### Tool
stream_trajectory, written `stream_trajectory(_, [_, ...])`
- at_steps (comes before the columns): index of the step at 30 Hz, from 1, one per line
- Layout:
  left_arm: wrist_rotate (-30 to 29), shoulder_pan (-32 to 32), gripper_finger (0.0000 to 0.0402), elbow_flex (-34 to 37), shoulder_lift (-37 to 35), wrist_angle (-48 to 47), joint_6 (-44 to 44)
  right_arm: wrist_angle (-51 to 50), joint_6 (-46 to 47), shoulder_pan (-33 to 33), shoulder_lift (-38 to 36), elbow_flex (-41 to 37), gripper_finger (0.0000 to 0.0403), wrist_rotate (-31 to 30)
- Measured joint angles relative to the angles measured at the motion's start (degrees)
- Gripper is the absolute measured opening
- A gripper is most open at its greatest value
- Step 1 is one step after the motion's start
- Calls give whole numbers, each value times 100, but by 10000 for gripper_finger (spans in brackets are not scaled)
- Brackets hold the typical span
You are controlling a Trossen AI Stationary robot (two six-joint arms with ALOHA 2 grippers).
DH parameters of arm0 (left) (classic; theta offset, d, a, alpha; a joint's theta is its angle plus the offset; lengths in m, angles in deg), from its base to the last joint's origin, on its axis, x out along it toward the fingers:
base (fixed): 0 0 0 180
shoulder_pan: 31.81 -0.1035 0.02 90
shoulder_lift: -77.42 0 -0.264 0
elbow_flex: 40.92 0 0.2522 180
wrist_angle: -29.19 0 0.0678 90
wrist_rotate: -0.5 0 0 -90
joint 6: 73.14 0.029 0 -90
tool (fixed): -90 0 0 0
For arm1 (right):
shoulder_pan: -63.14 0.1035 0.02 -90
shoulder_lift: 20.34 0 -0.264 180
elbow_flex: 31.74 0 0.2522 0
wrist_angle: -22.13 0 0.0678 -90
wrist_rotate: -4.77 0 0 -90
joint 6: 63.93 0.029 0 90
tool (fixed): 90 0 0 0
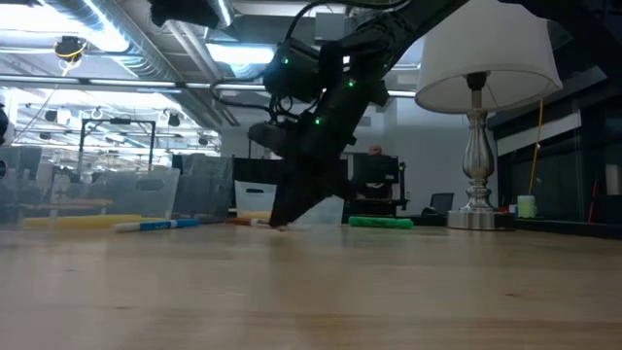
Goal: Pick & Place Markers
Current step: Put the brown marker into the black bin
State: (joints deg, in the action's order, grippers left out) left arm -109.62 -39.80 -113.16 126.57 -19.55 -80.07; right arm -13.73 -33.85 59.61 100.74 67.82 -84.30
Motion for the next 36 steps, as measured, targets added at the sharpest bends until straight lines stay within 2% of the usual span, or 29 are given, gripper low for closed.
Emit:
stream_trajectory(14, [-127,0,59,-2,-632,111,-400,1121,319,-71,-54,5,26,729])
stream_trajectory(26, [-136,0,59,-2,-980,481,-456,1633,301,-143,-244,17,26,826])
stream_trajectory(36, [-237,0,59,-3,-966,738,-557,1960,410,-237,-471,238,17,823])
